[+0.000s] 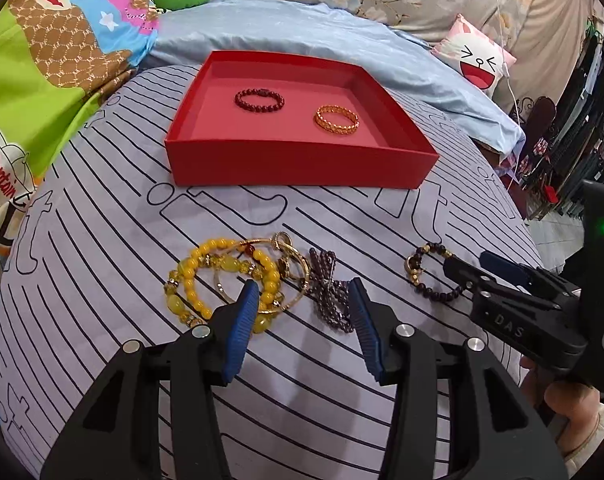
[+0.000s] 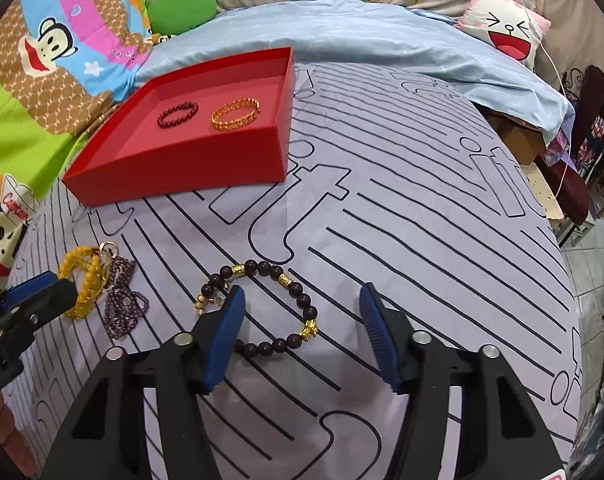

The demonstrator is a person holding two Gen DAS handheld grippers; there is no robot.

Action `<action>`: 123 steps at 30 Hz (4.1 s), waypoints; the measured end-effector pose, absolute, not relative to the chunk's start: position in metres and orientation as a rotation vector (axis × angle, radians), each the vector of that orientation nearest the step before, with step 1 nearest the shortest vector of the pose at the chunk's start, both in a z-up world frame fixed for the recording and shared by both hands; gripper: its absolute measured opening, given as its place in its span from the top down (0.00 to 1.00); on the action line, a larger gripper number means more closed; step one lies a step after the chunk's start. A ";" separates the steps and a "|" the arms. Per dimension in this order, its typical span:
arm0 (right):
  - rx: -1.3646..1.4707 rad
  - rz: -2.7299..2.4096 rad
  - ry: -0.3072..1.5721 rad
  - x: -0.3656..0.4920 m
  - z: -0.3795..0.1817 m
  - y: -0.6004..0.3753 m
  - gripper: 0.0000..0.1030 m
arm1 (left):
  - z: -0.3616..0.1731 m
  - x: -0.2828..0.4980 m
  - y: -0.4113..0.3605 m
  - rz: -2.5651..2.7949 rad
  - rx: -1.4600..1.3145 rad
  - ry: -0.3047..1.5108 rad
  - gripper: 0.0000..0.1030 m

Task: Organize jewelry
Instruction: 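Move the right tool to the dark gold-beaded bracelet while the left tool reaches the garnet strands, then grasp the dark gold-beaded bracelet with the right tool while the left tool grasps the garnet multi-strand bracelet, then lift and carry both bracelets with both tools into the red tray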

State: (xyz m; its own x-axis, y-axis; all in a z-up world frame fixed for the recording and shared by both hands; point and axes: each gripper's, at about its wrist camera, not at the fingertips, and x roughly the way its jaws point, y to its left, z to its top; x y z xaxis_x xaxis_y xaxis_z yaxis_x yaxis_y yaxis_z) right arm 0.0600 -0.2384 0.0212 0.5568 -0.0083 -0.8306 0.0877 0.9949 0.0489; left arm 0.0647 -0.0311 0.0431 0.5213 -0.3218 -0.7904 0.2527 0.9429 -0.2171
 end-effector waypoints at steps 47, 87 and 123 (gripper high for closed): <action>0.217 0.043 0.944 0.022 0.050 -0.240 0.97 | 0.064 0.052 -0.052 -0.526 -0.113 0.903 0.94; 0.161 0.124 0.779 0.045 0.123 -0.222 0.93 | 0.094 0.054 0.011 -0.397 -0.136 0.856 0.93; 0.140 0.201 0.783 0.227 0.130 -0.194 0.93 | 0.121 0.233 -0.032 -0.406 -0.004 0.787 0.94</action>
